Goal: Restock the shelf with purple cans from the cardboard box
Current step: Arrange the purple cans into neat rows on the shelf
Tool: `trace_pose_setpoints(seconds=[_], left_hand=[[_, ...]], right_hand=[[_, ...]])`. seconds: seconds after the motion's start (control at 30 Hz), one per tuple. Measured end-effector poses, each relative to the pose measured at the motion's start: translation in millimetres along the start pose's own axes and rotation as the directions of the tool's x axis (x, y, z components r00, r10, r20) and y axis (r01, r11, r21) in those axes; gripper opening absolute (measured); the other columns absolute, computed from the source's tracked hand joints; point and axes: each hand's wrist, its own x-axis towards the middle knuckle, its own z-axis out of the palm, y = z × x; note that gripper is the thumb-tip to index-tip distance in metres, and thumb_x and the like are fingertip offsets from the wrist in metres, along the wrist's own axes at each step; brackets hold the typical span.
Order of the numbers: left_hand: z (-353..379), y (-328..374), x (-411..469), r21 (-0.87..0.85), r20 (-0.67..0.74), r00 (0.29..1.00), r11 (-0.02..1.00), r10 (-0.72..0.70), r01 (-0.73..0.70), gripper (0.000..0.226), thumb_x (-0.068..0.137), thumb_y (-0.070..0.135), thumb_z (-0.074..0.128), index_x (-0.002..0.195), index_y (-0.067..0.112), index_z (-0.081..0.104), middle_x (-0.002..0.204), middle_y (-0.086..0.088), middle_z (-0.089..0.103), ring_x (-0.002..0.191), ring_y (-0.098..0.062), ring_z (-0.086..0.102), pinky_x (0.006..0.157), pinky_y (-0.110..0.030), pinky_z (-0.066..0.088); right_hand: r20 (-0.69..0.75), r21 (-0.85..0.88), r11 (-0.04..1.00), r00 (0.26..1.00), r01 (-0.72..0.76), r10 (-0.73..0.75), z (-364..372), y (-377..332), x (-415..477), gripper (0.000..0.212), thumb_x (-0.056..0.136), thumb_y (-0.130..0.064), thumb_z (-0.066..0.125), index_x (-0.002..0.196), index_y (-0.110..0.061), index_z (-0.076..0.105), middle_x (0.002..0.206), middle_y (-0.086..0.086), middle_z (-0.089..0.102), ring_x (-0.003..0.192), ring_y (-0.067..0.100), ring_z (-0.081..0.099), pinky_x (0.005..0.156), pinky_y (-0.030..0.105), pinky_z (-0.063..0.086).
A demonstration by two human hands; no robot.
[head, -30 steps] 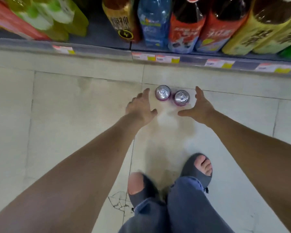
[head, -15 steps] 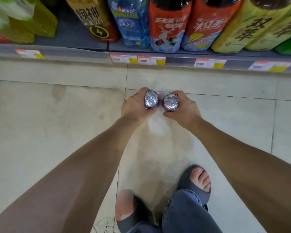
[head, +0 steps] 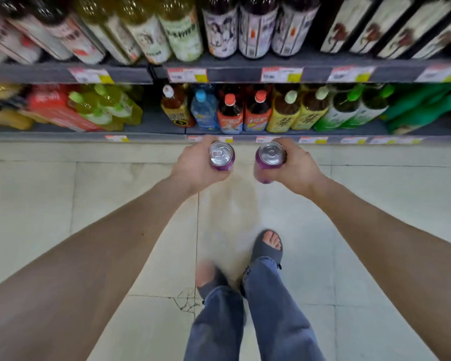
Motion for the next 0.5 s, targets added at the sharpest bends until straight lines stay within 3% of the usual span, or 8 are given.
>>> trace_pose_setpoints(seconds=[0.1,0.2,0.27,0.33,0.4,0.5], left_hand=[[-81,72,-43,0.016,0.025,0.995,0.995,0.094,-0.094,0.064,0.058,0.058,0.088,0.109,0.040,0.056,0.103,0.014,0.070,0.098,-0.014,0.066,0.082,-0.029,0.053],[-148,148,-85,0.048,0.080,0.979,0.981,0.186,-0.190,0.071,0.049,0.055,0.090,0.110,0.038,0.058,0.101,0.013,0.070,0.096,-0.015,0.066,0.081,-0.033,0.056],[-178,199,-110,0.087,0.104,0.960,0.959,0.261,-0.270,0.073,0.045,0.057,0.089,0.109,0.037,0.060,0.100,0.013,0.071,0.094,-0.015,0.067,0.080,-0.034,0.056],[-199,249,-134,0.102,0.097,0.935,0.931,0.342,-0.351,0.071,0.045,0.059,0.087,0.105,0.031,0.063,0.097,0.010,0.072,0.090,-0.018,0.068,0.077,-0.033,0.057],[-214,299,-159,0.088,0.094,0.908,0.905,0.409,-0.417,0.068,0.049,0.059,0.087,0.106,0.029,0.064,0.095,0.010,0.073,0.089,-0.016,0.070,0.075,-0.029,0.055],[-229,373,-196,0.127,0.094,0.865,0.855,0.493,-0.502,0.065,0.053,0.059,0.091,0.106,0.032,0.065,0.098,0.013,0.071,0.090,-0.013,0.067,0.075,-0.028,0.049]], right_hand=[[0.001,-0.022,0.999,0.999,0.049,-0.049,-70,-72,-68,0.051,0.061,-0.021,0.091,0.097,-0.038,0.060,0.097,-0.009,0.070,0.090,0.015,0.066,0.069,0.019,0.053],[-0.026,-0.040,0.994,0.995,0.099,-0.100,-139,-134,-137,0.051,0.060,-0.028,0.093,0.099,-0.040,0.063,0.094,-0.018,0.066,0.087,0.008,0.064,0.066,0.007,0.045],[-0.067,-0.036,0.993,0.992,0.109,-0.111,-181,-164,-178,0.059,0.055,-0.036,0.093,0.107,-0.033,0.064,0.096,-0.016,0.068,0.088,0.009,0.065,0.069,0.012,0.050],[-0.117,-0.027,0.992,0.985,0.122,-0.125,-221,-187,-216,0.076,0.045,-0.047,0.088,0.114,-0.028,0.060,0.100,-0.010,0.070,0.091,0.011,0.068,0.077,0.024,0.056],[-0.167,-0.011,0.988,0.974,0.153,-0.152,-261,-204,-251,0.085,0.047,-0.047,0.089,0.121,-0.023,0.055,0.107,-0.006,0.071,0.096,0.011,0.068,0.085,0.030,0.055],[-0.215,-0.012,0.979,0.955,0.206,-0.203,-324,-217,-304,0.073,0.055,-0.040,0.095,0.116,-0.022,0.058,0.104,-0.007,0.072,0.091,0.006,0.068,0.081,0.026,0.054]])
